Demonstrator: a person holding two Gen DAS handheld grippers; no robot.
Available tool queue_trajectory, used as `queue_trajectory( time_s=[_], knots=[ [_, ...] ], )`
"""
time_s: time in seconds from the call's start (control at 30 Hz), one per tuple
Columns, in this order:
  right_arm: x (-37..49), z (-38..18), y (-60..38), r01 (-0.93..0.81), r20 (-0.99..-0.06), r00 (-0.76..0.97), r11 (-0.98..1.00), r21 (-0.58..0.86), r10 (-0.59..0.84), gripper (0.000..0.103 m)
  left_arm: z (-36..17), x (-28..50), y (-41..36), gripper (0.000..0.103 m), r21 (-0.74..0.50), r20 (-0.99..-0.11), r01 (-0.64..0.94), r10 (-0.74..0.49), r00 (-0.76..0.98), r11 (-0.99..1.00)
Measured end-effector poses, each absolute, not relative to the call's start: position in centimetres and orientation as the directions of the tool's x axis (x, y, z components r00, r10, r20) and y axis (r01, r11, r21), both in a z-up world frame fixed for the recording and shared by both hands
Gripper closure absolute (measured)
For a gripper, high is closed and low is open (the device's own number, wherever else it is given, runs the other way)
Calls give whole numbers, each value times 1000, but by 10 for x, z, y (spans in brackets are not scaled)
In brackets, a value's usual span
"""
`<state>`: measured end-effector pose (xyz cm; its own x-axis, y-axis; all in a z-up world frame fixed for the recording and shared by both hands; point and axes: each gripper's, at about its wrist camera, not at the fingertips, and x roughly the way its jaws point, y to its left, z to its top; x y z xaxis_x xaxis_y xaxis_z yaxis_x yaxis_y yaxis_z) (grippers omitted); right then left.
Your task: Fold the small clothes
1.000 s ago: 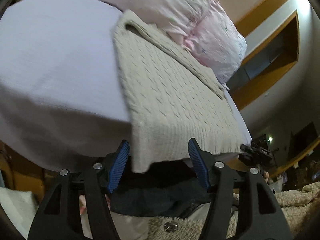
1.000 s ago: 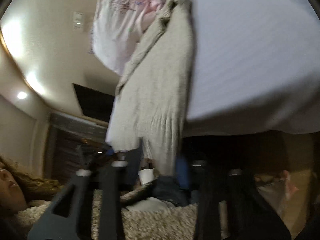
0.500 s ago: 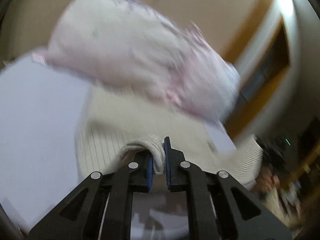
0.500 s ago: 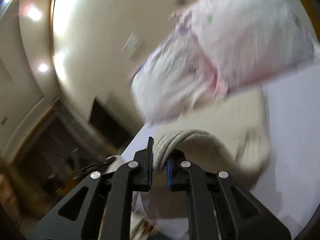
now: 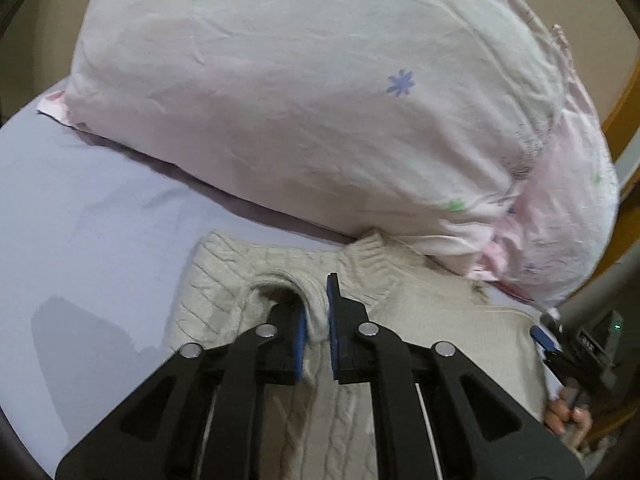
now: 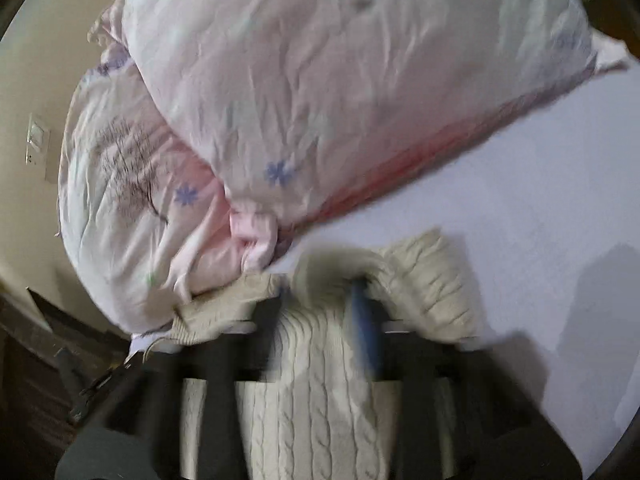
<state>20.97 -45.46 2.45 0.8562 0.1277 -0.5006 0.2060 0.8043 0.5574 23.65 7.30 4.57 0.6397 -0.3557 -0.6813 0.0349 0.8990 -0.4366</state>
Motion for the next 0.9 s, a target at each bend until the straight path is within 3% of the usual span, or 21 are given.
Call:
queue_trajectory(
  time_s=[0.03, 0.07, 0.1, 0.13, 0.27, 0.37, 0.53, 0.7, 0.9],
  knots=[
    [203, 31, -454, 211, -482, 871, 816, 538, 93, 15, 50, 234, 79, 83, -457, -671, 43, -376, 639, 888],
    [197, 37, -450, 188, -462, 882, 835, 517, 87, 14, 56, 228, 85, 76, -479, -652, 48, -392, 649, 876],
    [192, 41, -446, 170, -473, 875, 851, 496, 101, 14, 63, 218, 94, 47, -488, -625, 39, -380, 682, 872],
    [190, 45, -438, 153, -502, 858, 876, 457, 112, 14, 68, 210, 102, 25, -478, -616, 11, -344, 709, 878],
    [193, 52, -393, 99, -587, 807, 966, 239, 63, 8, 61, 190, 124, 28, -492, -659, -34, -346, 667, 870],
    [189, 58, -371, 59, -588, 806, 978, 198, 70, 6, 44, 178, 121, 31, -481, -706, -29, -367, 606, 876],
    [226, 58, -306, -3, -736, 677, 1000, 13, 12, 5, 21, 174, 117, 33, -460, -754, -61, -354, 554, 886],
    [254, 73, -267, -41, -782, 617, 996, 76, 86, 2, 16, 170, 115, 33, -450, -760, -61, -346, 551, 891],
    [286, 71, -231, 23, -819, 572, 999, -29, -37, 2, 17, 166, 127, 33, -463, -755, -75, -349, 556, 883]
  ],
)
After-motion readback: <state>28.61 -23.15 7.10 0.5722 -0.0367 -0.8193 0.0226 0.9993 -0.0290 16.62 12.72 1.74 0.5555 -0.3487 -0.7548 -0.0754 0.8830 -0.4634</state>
